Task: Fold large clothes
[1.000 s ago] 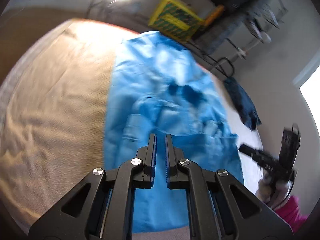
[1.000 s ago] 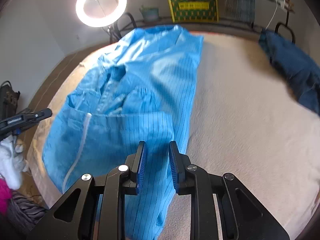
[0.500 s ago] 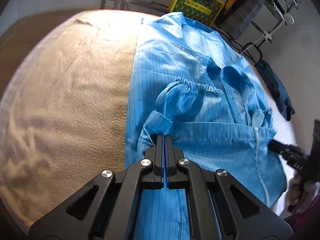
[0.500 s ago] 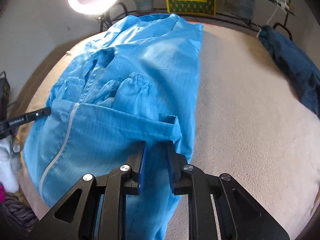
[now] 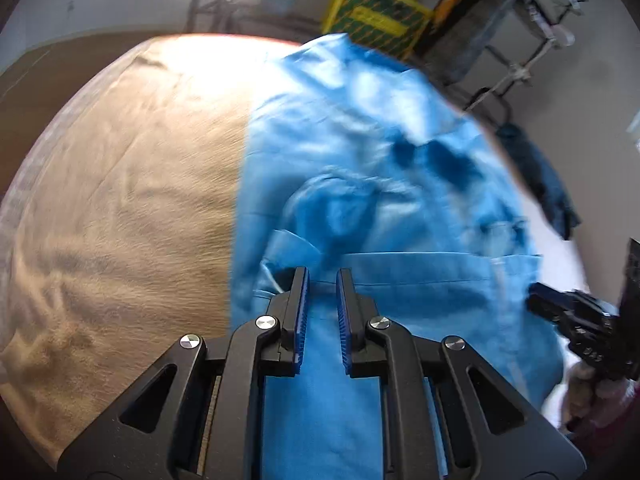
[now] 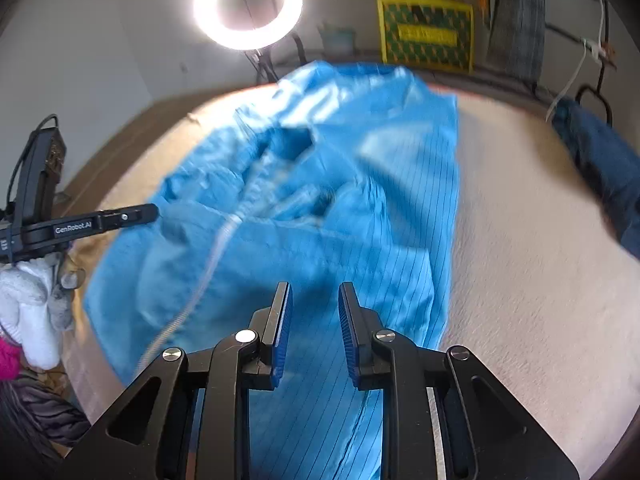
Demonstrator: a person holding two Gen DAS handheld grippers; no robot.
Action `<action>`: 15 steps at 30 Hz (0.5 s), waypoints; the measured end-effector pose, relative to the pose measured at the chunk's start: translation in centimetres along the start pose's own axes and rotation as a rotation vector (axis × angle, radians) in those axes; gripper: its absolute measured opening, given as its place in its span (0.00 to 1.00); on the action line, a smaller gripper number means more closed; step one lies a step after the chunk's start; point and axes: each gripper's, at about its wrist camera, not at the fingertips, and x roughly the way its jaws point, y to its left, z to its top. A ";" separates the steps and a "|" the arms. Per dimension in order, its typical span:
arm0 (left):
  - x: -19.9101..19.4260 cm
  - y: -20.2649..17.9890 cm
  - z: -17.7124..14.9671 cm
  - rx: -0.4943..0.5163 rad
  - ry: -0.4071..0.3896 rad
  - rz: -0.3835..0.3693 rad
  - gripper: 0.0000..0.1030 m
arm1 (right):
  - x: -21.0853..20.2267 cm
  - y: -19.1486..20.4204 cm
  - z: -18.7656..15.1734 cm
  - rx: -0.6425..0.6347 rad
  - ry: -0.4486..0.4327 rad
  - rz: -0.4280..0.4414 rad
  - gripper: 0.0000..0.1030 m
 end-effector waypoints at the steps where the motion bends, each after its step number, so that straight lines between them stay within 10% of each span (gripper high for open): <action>1: 0.3 0.4 0.0 0.005 0.005 0.010 0.12 | 0.3 -0.4 -0.1 0.008 0.016 -0.043 0.21; 15: -3.7 -0.7 2.3 0.052 -0.085 0.050 0.12 | -3.0 -2.6 0.7 0.072 -0.013 -0.198 0.29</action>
